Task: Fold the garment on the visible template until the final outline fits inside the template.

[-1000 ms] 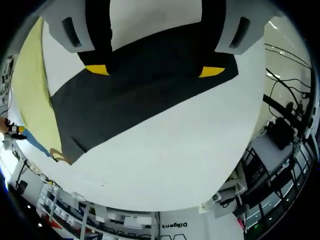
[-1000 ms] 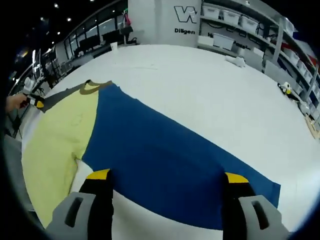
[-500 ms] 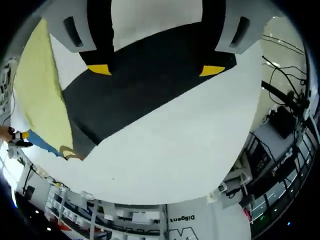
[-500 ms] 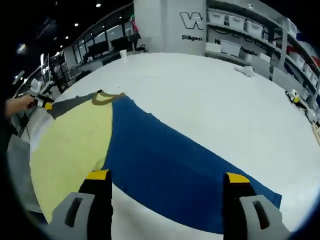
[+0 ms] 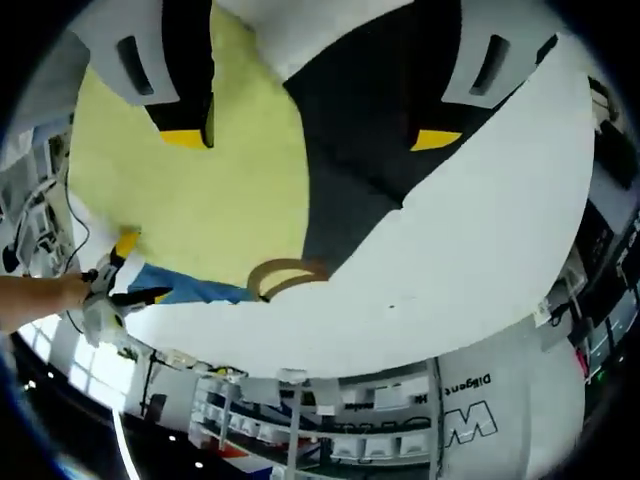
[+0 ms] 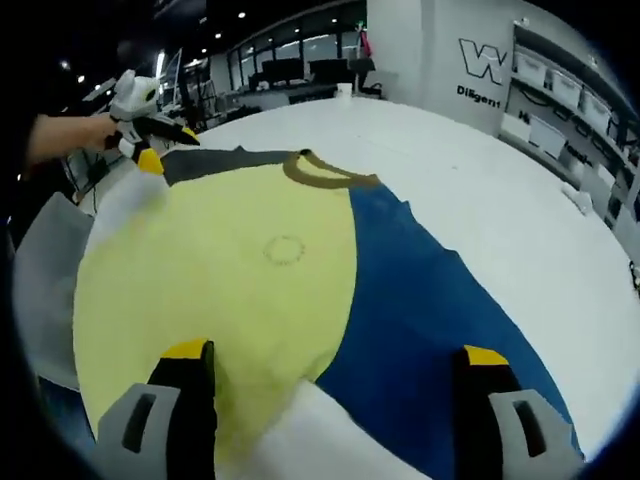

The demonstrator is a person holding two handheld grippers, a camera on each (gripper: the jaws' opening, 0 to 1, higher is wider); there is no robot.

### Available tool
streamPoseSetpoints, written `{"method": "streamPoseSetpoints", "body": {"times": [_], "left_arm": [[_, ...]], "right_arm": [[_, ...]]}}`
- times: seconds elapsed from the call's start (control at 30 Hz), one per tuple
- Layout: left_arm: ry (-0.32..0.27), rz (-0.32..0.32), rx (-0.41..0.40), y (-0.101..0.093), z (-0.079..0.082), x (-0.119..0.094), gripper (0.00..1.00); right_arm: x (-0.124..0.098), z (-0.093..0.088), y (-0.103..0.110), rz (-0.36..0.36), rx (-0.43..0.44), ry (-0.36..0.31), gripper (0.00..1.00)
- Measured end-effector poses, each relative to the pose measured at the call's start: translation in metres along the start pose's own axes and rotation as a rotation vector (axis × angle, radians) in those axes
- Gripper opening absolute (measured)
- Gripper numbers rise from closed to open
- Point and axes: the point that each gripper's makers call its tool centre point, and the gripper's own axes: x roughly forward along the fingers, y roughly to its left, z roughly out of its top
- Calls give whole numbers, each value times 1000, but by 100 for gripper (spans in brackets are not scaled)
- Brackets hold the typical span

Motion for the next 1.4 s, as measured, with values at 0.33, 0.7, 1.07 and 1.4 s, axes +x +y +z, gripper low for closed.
{"method": "streamPoseSetpoints", "body": {"times": [0.33, 0.7, 1.07, 1.4], "left_arm": [[101, 26, 88, 25, -47, 4, 92], [142, 59, 40, 39, -55, -7, 99], [72, 26, -60, 38, -18, -2, 99], [106, 62, -176, 60, -46, -10, 94]], "right_arm": [[-7, -1, -9, 28, -11, -73, 100], [-18, -14, -26, 11, 29, -6, 100], [24, 117, 1, 199, 247, -291, 100], [69, 131, 6, 239, 229, -327, 89]]}}
